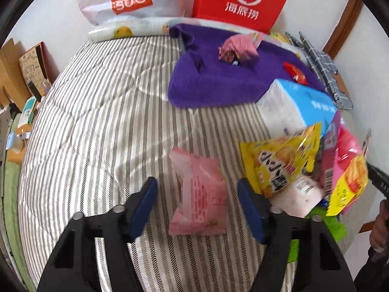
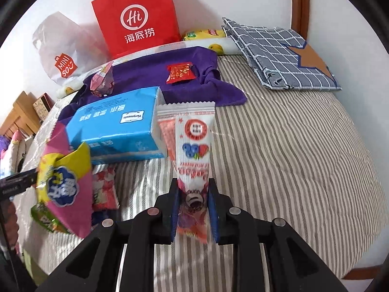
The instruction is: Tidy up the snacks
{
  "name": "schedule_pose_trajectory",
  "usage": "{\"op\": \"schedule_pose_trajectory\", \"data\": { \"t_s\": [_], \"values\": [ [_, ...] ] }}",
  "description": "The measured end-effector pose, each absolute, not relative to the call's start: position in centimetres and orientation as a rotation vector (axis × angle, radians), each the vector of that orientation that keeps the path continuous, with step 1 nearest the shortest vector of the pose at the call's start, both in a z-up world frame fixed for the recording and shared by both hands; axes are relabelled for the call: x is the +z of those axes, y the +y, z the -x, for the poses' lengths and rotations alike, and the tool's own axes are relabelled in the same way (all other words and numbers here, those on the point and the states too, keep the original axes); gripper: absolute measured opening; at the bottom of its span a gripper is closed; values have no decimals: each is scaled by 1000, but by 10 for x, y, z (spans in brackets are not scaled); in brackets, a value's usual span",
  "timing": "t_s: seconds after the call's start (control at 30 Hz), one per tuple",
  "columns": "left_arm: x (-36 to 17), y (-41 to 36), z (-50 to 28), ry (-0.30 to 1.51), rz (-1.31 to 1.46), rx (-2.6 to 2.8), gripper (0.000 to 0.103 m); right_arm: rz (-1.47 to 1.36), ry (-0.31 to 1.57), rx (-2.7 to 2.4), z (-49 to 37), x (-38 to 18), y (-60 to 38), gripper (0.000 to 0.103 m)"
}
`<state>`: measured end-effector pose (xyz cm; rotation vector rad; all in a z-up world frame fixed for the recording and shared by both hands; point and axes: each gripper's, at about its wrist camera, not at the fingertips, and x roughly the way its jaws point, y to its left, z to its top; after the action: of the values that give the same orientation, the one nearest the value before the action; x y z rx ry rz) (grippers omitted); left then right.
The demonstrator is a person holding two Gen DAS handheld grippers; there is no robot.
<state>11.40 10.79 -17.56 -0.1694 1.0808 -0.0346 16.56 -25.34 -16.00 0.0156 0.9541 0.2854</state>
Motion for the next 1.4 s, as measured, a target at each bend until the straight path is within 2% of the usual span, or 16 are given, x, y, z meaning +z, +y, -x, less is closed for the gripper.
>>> {"op": "schedule_pose_trajectory", "data": {
  "t_s": [0.03, 0.1, 0.27, 0.8, 0.9, 1.07, 1.4],
  "values": [
    [-177, 106, -112, 1072, 157, -23, 58, -11, 952, 285, -168, -163, -252, 22],
    [-177, 102, -107, 1039, 111, 14, 44, -1, 955, 286, -172, -169, -249, 22],
    [-175, 99, -107, 1003, 88, 10, 41, -35, 960, 279, -181, -181, -253, 25],
    [-182, 112, -125, 929, 191, 67, 41, -26, 901, 219, -204, -191, -255, 28],
    [-183, 109, -124, 903, 163, 78, 41, -28, 887, 231, -203, -191, -255, 33],
    [-184, 109, -123, 892, 165, 79, 41, 3, 890, 250, -196, -191, -255, 54],
    [-185, 107, -124, 895, 161, 70, 46, 50, 894, 215, -194, -191, -253, 56]
  ]
}}
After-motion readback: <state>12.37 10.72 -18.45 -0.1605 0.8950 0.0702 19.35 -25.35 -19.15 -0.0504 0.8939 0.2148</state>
